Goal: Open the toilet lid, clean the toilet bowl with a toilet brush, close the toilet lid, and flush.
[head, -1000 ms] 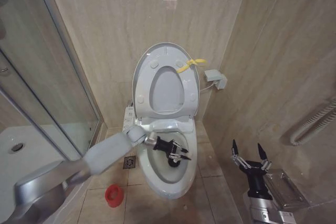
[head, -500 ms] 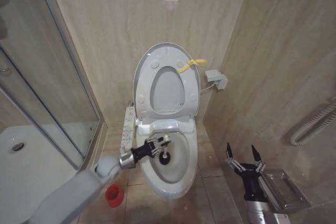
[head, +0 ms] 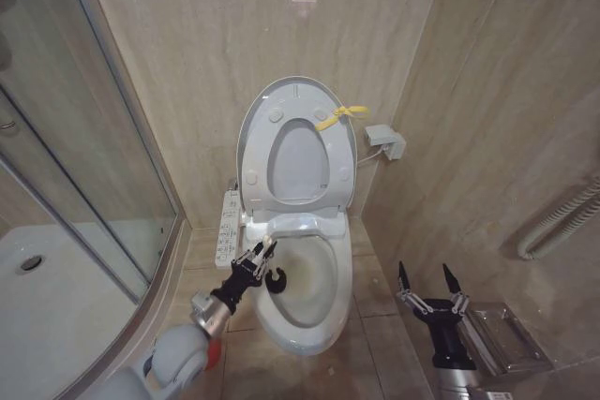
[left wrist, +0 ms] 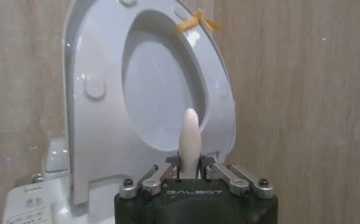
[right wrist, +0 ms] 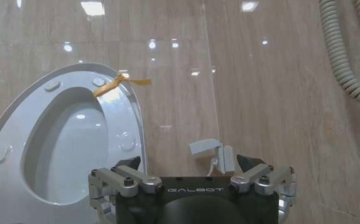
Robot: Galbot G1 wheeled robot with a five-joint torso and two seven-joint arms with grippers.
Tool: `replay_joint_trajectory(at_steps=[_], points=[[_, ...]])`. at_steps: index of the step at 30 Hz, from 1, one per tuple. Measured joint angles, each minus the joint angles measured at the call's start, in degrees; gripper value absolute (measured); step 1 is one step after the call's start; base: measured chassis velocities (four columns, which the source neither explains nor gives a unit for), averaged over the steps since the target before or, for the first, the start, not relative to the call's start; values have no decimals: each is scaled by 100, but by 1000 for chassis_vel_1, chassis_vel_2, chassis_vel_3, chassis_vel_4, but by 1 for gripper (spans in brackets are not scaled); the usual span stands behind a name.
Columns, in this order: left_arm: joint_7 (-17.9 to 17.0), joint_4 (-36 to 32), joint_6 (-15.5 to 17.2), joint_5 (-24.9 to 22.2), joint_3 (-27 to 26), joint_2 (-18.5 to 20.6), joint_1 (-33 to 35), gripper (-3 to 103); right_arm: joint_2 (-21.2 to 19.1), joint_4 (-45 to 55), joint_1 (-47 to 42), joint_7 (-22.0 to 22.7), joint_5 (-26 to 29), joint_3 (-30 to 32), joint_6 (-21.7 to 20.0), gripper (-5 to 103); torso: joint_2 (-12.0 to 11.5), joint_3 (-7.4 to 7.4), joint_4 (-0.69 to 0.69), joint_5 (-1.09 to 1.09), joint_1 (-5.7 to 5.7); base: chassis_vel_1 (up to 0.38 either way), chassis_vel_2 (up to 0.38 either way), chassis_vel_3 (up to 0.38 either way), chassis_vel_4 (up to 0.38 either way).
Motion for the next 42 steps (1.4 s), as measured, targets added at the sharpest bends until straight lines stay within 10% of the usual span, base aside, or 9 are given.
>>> replay_joint_trajectory(at_steps=[10, 42], points=[[-154, -1136, 491, -40, -918, -320, 1042, 20, 62, 1, 55, -5, 4, -33, 26, 100, 0, 0, 1, 1, 0, 0, 0, 0, 0], [-670, -2177, 345, 527, -2649, -216, 3377, 20, -47, -296, 266, -27, 192, -141, 102, 100, 0, 1, 0, 1, 1, 0, 0, 0, 0]])
